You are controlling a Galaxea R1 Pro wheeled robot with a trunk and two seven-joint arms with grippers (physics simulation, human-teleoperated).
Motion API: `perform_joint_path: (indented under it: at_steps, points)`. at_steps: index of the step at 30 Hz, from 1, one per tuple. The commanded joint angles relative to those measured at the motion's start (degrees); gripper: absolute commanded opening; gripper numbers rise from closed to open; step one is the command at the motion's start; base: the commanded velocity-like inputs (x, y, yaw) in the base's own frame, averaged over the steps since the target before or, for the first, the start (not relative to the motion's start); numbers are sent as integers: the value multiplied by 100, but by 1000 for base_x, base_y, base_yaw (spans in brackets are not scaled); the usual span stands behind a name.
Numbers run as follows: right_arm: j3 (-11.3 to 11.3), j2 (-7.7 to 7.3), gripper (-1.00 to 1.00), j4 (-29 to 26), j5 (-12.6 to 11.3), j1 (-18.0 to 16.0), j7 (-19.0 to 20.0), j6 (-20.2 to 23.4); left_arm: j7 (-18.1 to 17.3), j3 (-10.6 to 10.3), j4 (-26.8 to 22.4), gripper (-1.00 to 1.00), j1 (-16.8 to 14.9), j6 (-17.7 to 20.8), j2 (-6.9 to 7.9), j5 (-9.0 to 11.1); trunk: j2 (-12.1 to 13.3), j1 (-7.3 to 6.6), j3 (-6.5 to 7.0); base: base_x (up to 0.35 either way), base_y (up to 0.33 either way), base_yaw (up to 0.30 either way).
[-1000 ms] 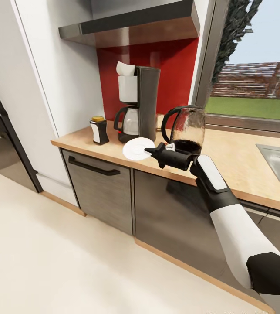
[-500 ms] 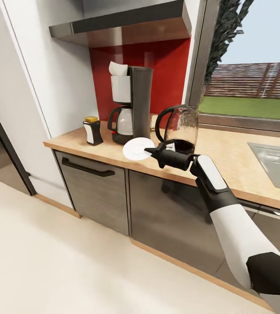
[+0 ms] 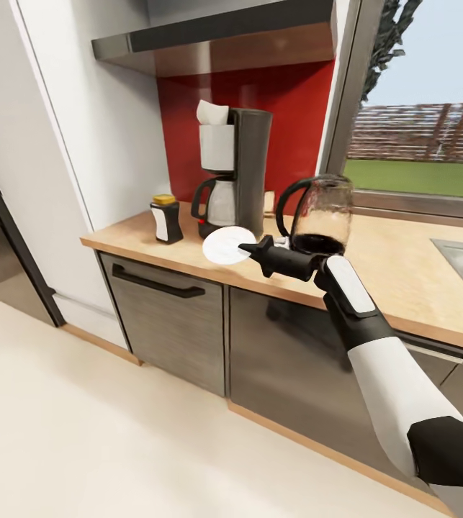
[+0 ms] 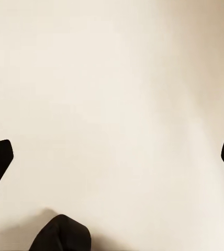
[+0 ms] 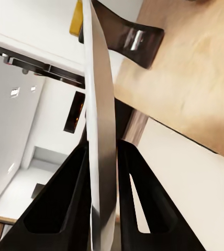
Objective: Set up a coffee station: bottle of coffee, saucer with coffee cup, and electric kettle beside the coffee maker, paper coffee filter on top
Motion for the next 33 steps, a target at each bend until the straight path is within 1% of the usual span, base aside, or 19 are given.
perform_joint_path:
  at_steps: [1,8,14,18,23,33]
  points:
    - [-1,1,-100,-2,-75,-5,-49,2,-21,23,2,100,-3,61,0,36,-3,1,-5,165,276,0]
    - [-3,1,-100,21,-75,-5,-44,3,-19,27,2,100,-3,63,-2,36,-3,1,-5,148,278,0]
    - [-2,-14,-100,35,-70,-5,-50,12,-16,27,11,100,-4,55,-8,36,-3,1,-5,33,89,0]
    - [-5,-20,-100,39,-67,-5,-54,12,-10,19,11,100,-3,55,-9,36,-3,1,-5,78,237,-28]
    - [-6,-24,-100,44,-64,-5,-57,12,-10,18,11,100,-4,55,-13,36,-3,1,-5,66,179,-191]
    - [-11,-25,-100,52,-48,-5,-63,12,-10,18,11,100,-3,55,-17,36,-3,1,-5,9,23,-251]
